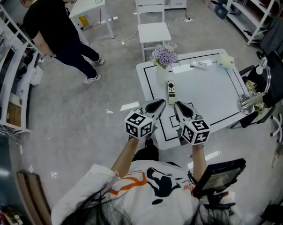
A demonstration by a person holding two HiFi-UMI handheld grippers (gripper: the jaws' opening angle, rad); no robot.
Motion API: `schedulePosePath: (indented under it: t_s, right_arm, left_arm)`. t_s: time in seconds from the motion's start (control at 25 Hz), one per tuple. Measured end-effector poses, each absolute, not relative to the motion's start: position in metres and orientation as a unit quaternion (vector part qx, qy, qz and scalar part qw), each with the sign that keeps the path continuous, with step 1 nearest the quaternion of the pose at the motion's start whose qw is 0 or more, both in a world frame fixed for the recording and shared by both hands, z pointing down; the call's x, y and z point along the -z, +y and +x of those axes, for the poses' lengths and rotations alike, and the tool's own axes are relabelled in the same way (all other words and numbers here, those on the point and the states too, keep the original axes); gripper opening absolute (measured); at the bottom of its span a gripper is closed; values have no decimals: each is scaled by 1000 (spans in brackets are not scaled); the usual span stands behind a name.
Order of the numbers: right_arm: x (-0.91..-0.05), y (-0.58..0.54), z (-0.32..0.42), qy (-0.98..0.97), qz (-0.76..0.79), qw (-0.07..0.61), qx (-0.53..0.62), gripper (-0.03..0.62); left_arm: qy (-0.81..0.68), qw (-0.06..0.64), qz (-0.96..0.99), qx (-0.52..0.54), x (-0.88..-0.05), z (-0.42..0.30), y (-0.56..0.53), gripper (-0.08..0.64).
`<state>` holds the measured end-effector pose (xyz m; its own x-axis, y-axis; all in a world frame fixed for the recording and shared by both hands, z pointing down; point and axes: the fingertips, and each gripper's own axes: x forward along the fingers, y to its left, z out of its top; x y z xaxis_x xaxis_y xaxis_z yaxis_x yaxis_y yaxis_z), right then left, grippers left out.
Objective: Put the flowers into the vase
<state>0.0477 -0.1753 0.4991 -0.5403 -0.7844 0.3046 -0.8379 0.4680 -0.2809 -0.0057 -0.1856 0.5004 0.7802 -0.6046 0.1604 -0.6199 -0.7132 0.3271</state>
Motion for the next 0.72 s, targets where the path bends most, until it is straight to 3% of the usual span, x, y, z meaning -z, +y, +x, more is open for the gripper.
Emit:
schedulePosePath:
  t_s: [0.72]
  right_arm:
    - [-511, -27, 60, -872, 434, 57, -219, 32]
  left_arm:
    - [-373, 195, 907, -27, -513, 4, -28, 25]
